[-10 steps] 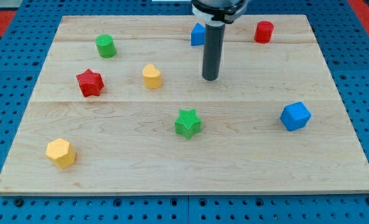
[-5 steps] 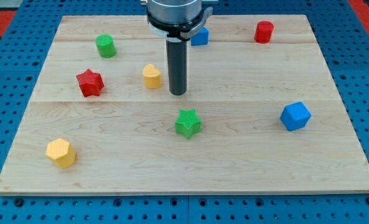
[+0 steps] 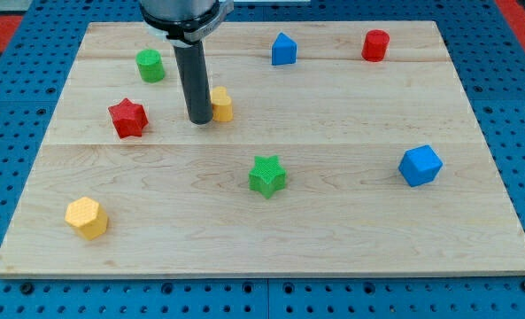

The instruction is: Move the yellow heart towards the blue triangle

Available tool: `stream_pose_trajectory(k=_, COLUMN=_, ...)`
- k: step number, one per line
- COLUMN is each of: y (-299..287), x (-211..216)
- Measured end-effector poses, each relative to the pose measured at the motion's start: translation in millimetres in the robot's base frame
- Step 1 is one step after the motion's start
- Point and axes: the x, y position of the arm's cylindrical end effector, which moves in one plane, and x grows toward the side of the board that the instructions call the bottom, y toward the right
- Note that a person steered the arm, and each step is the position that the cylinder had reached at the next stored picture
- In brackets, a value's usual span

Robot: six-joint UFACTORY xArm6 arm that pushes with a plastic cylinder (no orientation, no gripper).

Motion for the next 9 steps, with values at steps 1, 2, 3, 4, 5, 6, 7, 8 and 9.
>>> stream_pose_trajectory(k=1, y=4.9, x=-3.3)
stream_pose_trajectory(k=2, y=21.5, x=-19.7)
stream_pose_trajectory(k=3, y=21.8, x=-25.3)
stream_pose_trajectory(k=4, y=30.5, x=-47.6)
stream_pose_trajectory(k=5, y=33.4, x=-47.9)
stream_pose_trajectory(k=6, y=41.1, x=-49.6)
stream_pose_trajectory(k=7, y=41.2, x=-29.1)
stream_pose_trajectory(k=8, y=41.2, x=-29.1)
stream_pose_trajectory(k=9, y=42.9, x=-34.3)
